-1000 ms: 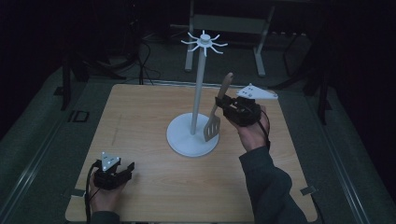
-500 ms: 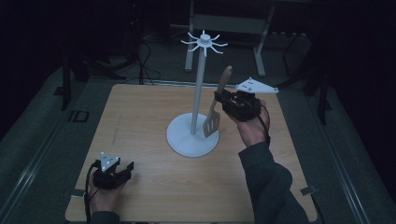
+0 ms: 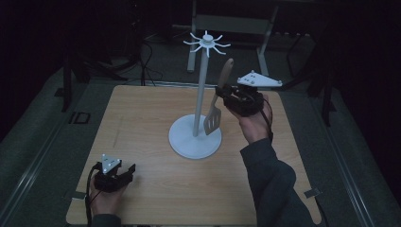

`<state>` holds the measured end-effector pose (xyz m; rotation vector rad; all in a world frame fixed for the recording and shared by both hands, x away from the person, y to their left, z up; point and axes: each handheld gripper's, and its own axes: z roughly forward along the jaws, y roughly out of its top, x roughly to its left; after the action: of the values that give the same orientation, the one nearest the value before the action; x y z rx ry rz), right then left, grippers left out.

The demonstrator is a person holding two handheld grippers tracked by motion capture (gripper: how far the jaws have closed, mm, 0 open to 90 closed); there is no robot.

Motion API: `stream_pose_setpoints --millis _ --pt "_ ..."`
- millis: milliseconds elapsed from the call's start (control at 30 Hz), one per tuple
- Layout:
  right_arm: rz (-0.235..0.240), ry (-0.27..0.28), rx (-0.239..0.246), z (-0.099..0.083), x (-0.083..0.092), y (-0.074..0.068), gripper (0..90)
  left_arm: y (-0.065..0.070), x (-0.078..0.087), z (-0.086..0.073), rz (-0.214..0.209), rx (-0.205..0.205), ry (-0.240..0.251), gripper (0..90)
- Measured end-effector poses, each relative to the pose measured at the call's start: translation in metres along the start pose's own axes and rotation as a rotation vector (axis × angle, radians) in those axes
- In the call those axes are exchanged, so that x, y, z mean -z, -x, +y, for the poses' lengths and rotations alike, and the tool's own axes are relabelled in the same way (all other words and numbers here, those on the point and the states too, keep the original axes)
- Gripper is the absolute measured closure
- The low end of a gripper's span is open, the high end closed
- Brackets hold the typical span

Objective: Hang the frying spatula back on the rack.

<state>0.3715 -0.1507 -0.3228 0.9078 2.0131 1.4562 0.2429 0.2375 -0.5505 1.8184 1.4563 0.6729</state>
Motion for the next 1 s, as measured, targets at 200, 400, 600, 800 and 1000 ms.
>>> stream_pose_setpoints --millis 200,400,600,800,1000 --pt "-0.001 0.0 0.004 0.01 -0.003 -0.001 74.1 0.0 0.0 0.0 0.001 0.001 -0.001 42.7" --pt "-0.001 -0.006 -0.001 0.018 -0.008 -0.001 74.1 0.0 0.0 0.0 0.002 0.0 -0.003 42.7" --pt "-0.001 -0.021 -0.013 0.021 -0.012 -0.001 74.1 0.0 0.0 0.0 0.001 -0.002 -0.002 42.7" --pt "0.006 -0.031 -0.02 0.023 -0.016 0.0 74.1 0.0 -0.001 0.0 0.0 0.001 0.0 42.7" --pt "0.004 -0.038 -0.019 0.025 -0.018 0.0 74.1 0.0 0.0 0.001 0.0 0.0 0.003 42.7"
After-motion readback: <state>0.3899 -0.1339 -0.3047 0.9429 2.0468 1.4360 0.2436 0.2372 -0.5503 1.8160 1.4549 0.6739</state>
